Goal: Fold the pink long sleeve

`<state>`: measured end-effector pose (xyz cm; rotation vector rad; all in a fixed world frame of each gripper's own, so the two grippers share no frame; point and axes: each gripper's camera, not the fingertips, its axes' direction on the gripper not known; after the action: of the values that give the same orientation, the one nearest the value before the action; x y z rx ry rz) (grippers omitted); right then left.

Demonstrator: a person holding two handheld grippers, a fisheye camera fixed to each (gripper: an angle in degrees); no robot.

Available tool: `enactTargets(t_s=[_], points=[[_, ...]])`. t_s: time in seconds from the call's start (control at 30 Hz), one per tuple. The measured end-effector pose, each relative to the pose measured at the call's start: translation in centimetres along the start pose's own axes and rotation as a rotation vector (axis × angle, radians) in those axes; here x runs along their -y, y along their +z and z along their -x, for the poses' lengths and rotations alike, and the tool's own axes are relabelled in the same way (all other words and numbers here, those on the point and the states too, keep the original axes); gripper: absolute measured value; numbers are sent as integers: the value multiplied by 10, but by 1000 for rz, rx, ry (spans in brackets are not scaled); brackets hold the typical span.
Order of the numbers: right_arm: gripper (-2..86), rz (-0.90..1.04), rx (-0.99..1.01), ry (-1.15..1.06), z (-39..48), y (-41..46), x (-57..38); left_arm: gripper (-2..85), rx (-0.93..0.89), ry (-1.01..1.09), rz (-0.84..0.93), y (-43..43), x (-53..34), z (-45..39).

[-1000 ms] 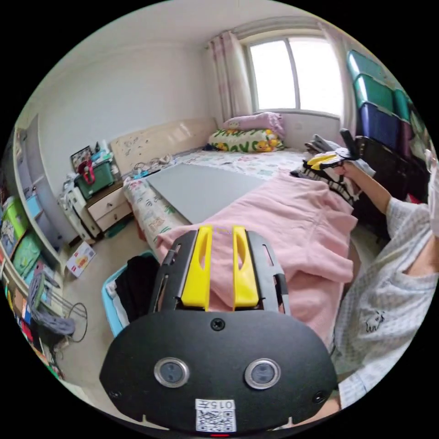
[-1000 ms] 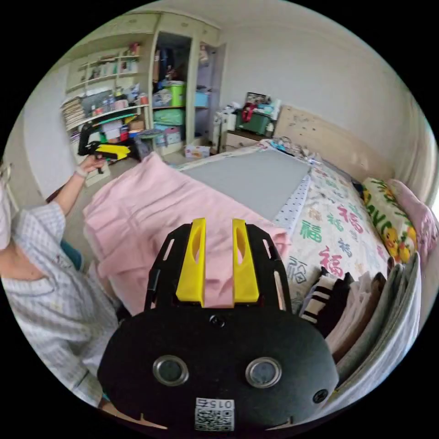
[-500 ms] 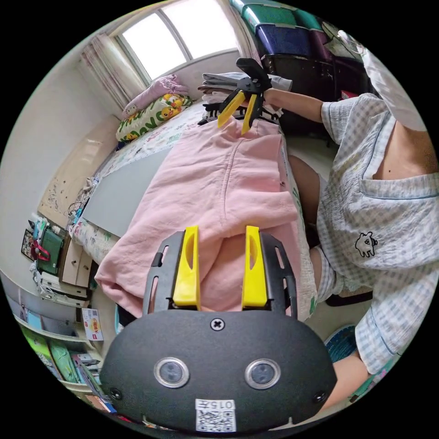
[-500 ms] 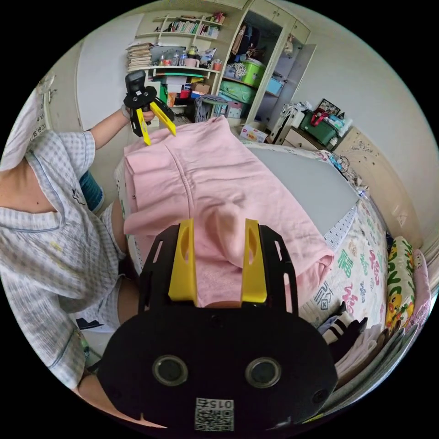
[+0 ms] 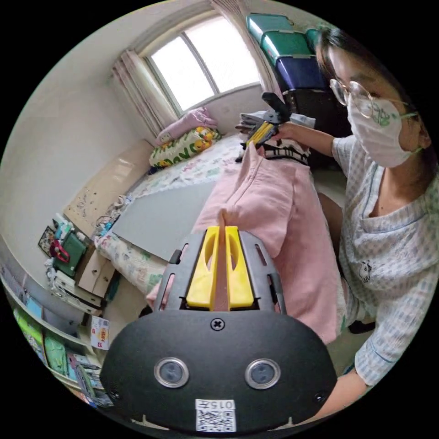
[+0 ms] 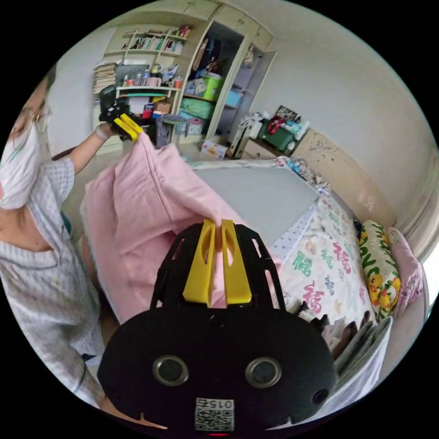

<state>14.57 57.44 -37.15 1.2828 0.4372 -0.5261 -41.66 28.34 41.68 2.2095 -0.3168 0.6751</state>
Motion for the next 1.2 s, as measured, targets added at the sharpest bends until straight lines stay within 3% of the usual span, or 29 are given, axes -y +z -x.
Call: enactTargets(t_s=[0.03, 0.1, 0.2, 0.27, 0.37, 0.57, 0.77, 0.93, 1.13, 1.2], points=[[10, -23, -55, 33, -13, 9, 18, 16, 68, -53, -19, 6, 12, 23], [27, -64, -173, 250, -78, 57, 96, 15, 298, -356, -143, 37, 47, 119], [106, -72, -72, 559, -142, 81, 124, 23, 482, -581, -116, 67, 57, 158], [109, -122, 123, 573, -147, 76, 101, 34, 367, -544, -151, 62, 42, 134], [97, -38, 357, 390, -114, 66, 42, 59, 67, -440, -153, 50, 5, 65], [128, 235, 422, 232, -36, 47, -75, 75, -307, -175, -21, 74, 6, -69], [129, 380, 611, 237, -18, 54, -94, 115, -518, -40, 4, 117, 41, -160], [56, 413, 632, 238, -23, 59, -86, 128, -562, -26, 38, 137, 17, -194], [16, 26, 856, 480, -64, 31, -58, 134, -347, -48, -35, 82, -4, -202], [14, -49, 869, 487, -61, 33, -44, 126, -163, -80, -80, 54, -17, -200]])
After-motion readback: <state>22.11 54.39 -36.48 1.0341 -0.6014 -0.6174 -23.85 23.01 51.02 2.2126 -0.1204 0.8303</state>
